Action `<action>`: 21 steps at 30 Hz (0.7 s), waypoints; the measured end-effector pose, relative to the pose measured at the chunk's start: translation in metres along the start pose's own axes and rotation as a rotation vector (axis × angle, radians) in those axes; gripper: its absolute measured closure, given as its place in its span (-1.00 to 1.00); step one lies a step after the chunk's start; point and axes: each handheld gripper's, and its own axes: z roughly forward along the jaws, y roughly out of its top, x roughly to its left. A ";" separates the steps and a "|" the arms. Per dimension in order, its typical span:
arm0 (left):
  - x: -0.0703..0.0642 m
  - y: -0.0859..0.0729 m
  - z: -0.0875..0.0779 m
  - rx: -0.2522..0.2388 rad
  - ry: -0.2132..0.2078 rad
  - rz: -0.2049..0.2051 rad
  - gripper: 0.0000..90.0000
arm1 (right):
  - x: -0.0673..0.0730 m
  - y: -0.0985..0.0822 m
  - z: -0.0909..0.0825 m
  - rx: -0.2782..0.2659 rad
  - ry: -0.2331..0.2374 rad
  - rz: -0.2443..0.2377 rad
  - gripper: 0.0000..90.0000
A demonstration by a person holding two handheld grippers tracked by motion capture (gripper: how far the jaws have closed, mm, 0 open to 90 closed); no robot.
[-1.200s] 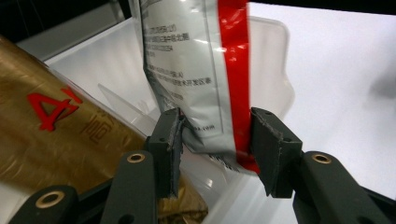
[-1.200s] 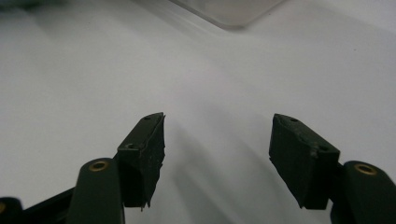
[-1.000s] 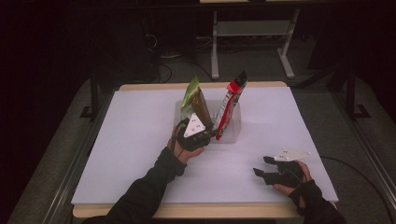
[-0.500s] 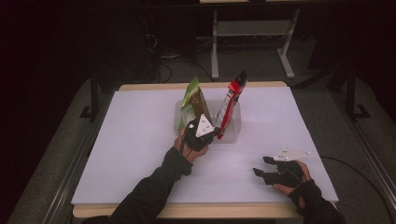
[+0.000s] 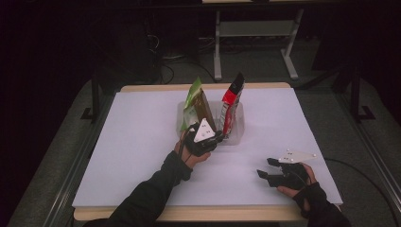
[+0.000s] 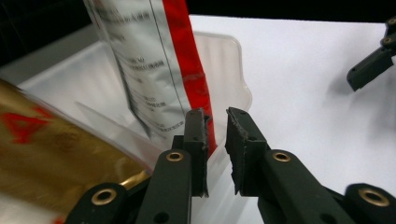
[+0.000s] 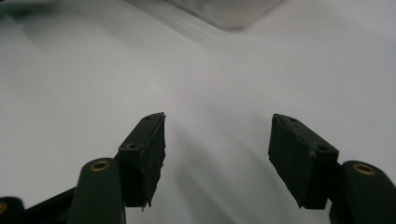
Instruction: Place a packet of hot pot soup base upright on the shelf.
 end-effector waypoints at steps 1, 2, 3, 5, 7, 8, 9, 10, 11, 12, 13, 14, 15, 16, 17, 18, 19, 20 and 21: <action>0.000 0.001 -0.004 -0.005 -0.020 -0.001 0.70 | 0.000 0.000 -0.001 0.000 -0.001 0.001 -0.20; 0.000 0.001 -0.008 -0.012 -0.024 0.004 0.68 | -0.001 0.000 -0.002 -0.002 -0.005 -0.002 -0.20; -0.001 0.002 -0.012 -0.016 -0.021 0.007 0.67 | -0.001 0.000 -0.003 -0.007 -0.009 0.004 -0.19; -0.001 0.002 -0.021 -0.026 -0.031 0.019 0.66 | -0.002 0.001 -0.005 -0.020 -0.019 0.004 -0.19; -0.001 0.002 -0.030 -0.035 -0.039 0.023 0.64 | -0.002 0.001 -0.008 -0.030 -0.028 0.002 -0.18; 0.000 0.001 -0.035 -0.039 -0.048 0.031 0.64 | -0.002 0.002 -0.008 -0.034 -0.033 -0.001 -0.18; 0.000 0.001 -0.040 -0.039 -0.036 0.039 0.61 | -0.001 0.002 -0.009 -0.039 -0.038 -0.007 -0.18; 0.001 0.000 -0.045 -0.042 -0.032 0.041 0.59 | -0.001 0.002 -0.010 -0.042 -0.044 -0.017 -0.17; 0.002 0.000 -0.049 -0.046 -0.033 0.040 0.56 | 0.000 0.003 -0.011 -0.047 -0.050 -0.024 -0.17; 0.002 0.000 -0.054 -0.050 -0.021 0.044 0.54 | 0.001 0.004 -0.012 -0.051 -0.057 -0.032 -0.17; 0.003 -0.001 -0.059 -0.053 -0.013 0.042 0.52 | 0.002 0.005 -0.014 -0.056 -0.067 -0.043 -0.16; 0.004 -0.002 -0.063 -0.057 -0.016 0.038 0.51 | 0.003 0.006 -0.016 -0.061 -0.077 -0.055 -0.16; 0.004 -0.003 -0.067 -0.058 -0.011 0.040 0.51 | 0.004 0.007 -0.017 -0.068 -0.084 -0.067 -0.15; 0.005 -0.004 -0.071 -0.053 -0.004 0.049 0.50 | 0.006 0.008 -0.019 -0.075 -0.093 -0.080 -0.15; 0.005 -0.006 -0.075 -0.049 -0.002 0.059 0.49 | 0.007 0.009 -0.020 -0.082 -0.101 -0.088 -0.14; 0.006 -0.008 -0.079 -0.043 -0.001 0.070 0.49 | 0.008 0.010 -0.021 -0.088 -0.103 -0.099 -0.13; 0.007 -0.010 -0.083 -0.039 0.008 0.073 0.48 | 0.010 0.011 -0.022 -0.090 -0.108 -0.108 -0.13; 0.008 -0.012 -0.086 -0.036 0.018 0.078 0.47 | 0.011 0.011 -0.023 -0.090 -0.117 -0.122 -0.13; 0.010 -0.014 -0.090 -0.041 0.021 0.071 0.47 | 0.012 0.012 -0.023 -0.090 -0.125 -0.138 -0.13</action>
